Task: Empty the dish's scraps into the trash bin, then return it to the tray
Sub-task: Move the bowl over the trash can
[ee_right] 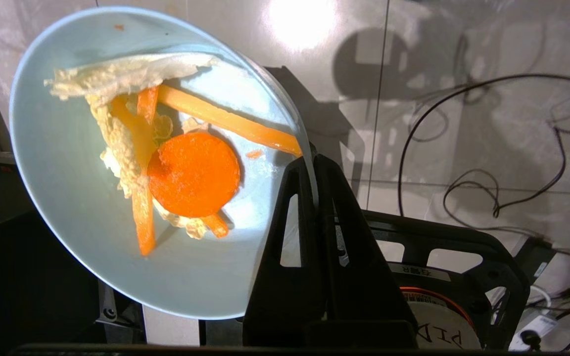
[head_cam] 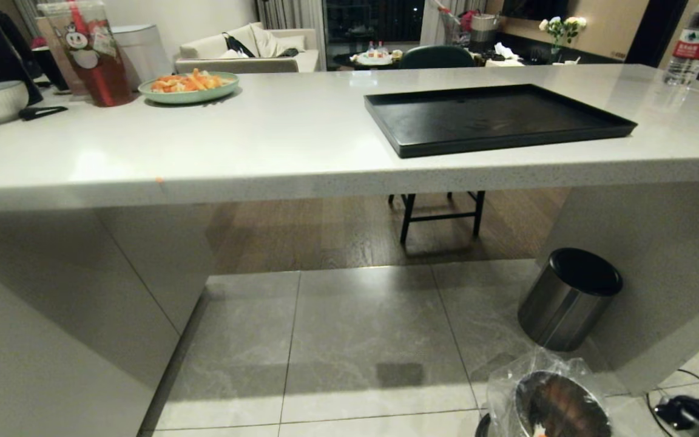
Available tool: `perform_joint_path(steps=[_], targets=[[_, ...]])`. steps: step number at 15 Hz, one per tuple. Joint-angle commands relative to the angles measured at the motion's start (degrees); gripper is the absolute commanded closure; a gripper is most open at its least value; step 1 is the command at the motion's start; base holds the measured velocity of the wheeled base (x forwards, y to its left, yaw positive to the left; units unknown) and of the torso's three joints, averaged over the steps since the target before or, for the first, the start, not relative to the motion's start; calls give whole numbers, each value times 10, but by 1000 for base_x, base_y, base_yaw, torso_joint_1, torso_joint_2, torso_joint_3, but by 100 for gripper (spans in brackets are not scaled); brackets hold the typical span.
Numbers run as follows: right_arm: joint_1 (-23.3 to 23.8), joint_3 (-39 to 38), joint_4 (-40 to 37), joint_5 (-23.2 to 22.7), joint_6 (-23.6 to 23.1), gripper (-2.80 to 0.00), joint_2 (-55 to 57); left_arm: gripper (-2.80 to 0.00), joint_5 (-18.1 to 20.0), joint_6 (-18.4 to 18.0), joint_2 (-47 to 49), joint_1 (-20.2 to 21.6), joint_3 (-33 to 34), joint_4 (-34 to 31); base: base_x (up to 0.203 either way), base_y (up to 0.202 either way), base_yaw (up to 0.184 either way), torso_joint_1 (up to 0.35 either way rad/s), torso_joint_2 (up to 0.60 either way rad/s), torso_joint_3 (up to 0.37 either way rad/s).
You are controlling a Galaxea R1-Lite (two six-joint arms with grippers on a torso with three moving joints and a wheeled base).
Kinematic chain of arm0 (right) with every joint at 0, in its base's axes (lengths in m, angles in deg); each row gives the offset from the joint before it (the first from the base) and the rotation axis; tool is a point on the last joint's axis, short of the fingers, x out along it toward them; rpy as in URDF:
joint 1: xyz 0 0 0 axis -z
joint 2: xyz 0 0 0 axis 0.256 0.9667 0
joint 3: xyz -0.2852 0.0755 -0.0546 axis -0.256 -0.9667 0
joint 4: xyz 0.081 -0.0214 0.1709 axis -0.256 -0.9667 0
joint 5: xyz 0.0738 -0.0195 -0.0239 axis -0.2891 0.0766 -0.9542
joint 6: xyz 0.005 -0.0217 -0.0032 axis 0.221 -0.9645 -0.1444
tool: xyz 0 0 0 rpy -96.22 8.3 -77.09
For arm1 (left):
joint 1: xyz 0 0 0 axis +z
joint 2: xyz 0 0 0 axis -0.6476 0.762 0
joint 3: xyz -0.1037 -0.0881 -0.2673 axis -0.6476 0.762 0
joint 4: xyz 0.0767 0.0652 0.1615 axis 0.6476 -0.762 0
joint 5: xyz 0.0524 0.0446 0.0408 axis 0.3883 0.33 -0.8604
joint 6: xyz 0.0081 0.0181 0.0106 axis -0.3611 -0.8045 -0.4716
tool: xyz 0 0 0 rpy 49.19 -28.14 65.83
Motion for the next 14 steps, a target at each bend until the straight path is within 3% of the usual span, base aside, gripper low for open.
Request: perform_joint_path(steps=[1,7,14], targets=[[0,0,-1,0,1,0,1,0,0,0,1,0,0,0,-193,0,-1,2,1,6],[-3,-1,-1,0,1,0,1,0,0,-1,1,0,0,0,-180,0,-1,1,4,3],[-2,6,-1,3,0,0,4,0,0,-1,1,0,0,0,0,0,0,0,0,0]])
